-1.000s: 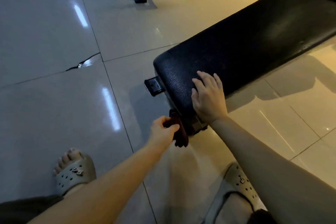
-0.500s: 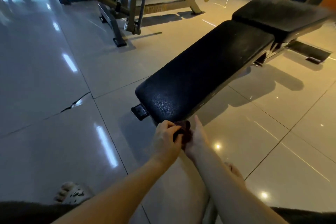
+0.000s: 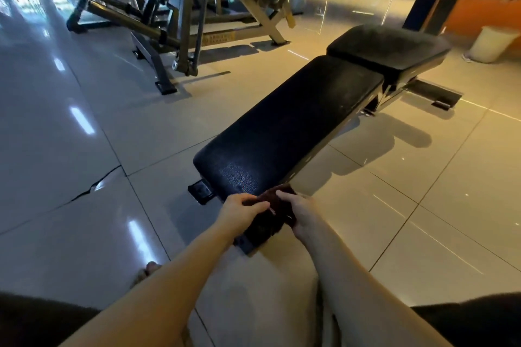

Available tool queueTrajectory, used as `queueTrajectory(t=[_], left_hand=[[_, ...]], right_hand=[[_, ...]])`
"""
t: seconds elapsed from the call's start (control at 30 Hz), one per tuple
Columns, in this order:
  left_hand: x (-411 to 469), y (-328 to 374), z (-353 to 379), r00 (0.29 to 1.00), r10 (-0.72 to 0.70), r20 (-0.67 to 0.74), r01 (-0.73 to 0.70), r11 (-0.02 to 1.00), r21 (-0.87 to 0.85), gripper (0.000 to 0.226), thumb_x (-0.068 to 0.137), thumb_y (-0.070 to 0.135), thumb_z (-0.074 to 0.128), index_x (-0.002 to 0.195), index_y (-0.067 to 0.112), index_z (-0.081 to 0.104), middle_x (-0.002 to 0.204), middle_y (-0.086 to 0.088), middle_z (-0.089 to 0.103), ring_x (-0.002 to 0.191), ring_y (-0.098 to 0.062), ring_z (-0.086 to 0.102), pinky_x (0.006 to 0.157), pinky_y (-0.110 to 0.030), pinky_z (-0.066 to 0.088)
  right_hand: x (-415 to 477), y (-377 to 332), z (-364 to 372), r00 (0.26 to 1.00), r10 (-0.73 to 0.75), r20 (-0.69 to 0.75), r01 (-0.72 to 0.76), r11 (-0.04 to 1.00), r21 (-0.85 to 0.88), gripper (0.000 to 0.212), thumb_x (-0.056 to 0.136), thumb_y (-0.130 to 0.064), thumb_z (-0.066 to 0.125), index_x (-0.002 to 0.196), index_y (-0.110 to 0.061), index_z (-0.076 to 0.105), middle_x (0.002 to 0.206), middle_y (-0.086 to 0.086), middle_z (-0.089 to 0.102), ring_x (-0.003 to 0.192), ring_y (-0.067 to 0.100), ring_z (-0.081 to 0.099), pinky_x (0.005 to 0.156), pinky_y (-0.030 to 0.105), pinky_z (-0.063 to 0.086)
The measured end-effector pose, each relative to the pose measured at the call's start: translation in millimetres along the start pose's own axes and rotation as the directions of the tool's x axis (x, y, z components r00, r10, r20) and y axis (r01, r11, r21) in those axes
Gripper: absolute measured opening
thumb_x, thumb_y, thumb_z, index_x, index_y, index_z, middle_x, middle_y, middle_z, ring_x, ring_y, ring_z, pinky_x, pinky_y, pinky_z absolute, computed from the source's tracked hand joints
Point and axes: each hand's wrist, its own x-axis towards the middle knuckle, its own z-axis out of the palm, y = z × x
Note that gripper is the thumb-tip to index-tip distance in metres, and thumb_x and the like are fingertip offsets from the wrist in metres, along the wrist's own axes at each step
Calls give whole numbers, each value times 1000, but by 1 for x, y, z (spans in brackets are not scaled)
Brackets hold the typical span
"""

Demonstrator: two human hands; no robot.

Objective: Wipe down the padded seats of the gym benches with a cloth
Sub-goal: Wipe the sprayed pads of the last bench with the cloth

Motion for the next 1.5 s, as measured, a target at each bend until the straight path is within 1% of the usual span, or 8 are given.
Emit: queueTrajectory(t=[0.3,0.43,0.63,0.9,1.03,1.2,1.33,1.5], left_hand=[[58,-2,-1,995,-98,-10,92,888,451,25,70,36,71,64,12,69,66,-8,70,70,-30,70,73,-47,62],[93,28,-15,925,228,-305,-59,876,478,15,90,31,66,85,17,71,85,0,71,84,-26,65,83,-41,56],[150,18,3,788,611,-70,-437,636,636,27,94,33,65,117,19,61,115,2,61,106,-15,54,94,-36,50],[187,25,31,748,655,108,-529,490,693,63,101,48,51,155,20,35,160,-2,30,148,-18,27,122,-40,23],[192,23,44,745,639,191,-535,401,744,70,102,56,36,161,20,22,168,-3,17,155,-19,12,125,-49,18],[197,17,44,746,633,205,-515,355,780,71,102,59,28,161,19,21,169,-5,15,156,-20,9,126,-48,15],[195,19,46,747,633,204,-511,351,785,69,103,57,27,161,20,22,169,-4,15,156,-20,10,126,-48,15],[200,18,46,736,647,198,-512,340,789,68,103,54,31,160,19,26,167,-6,20,154,-22,15,125,-47,17]], right_hand=[[69,64,-3,950,189,-249,-169,980,100,35,92,-19,69,122,-7,55,108,18,69,91,36,71,72,44,62],[90,61,1,932,162,-326,-103,976,192,35,93,-24,71,119,-13,50,107,11,64,97,31,67,85,49,60],[83,81,27,963,22,-269,8,994,110,3,98,-20,66,100,-23,67,95,3,72,88,21,71,80,38,60],[96,57,23,941,-36,-337,104,977,187,9,99,-17,65,92,-21,67,80,-4,72,67,5,72,59,22,58],[73,85,35,958,171,-228,-136,977,164,8,98,-11,65,96,-13,72,90,13,74,83,28,73,78,43,62],[94,42,20,952,-18,-307,98,964,247,8,99,-14,64,95,-16,71,83,3,76,77,20,75,65,30,60],[74,67,30,962,207,-178,-175,968,182,12,101,-13,60,107,-10,70,96,13,73,89,30,72,83,46,60],[94,32,20,962,39,-271,52,945,322,9,100,-14,63,95,-16,71,85,7,76,77,22,75,70,35,63]])
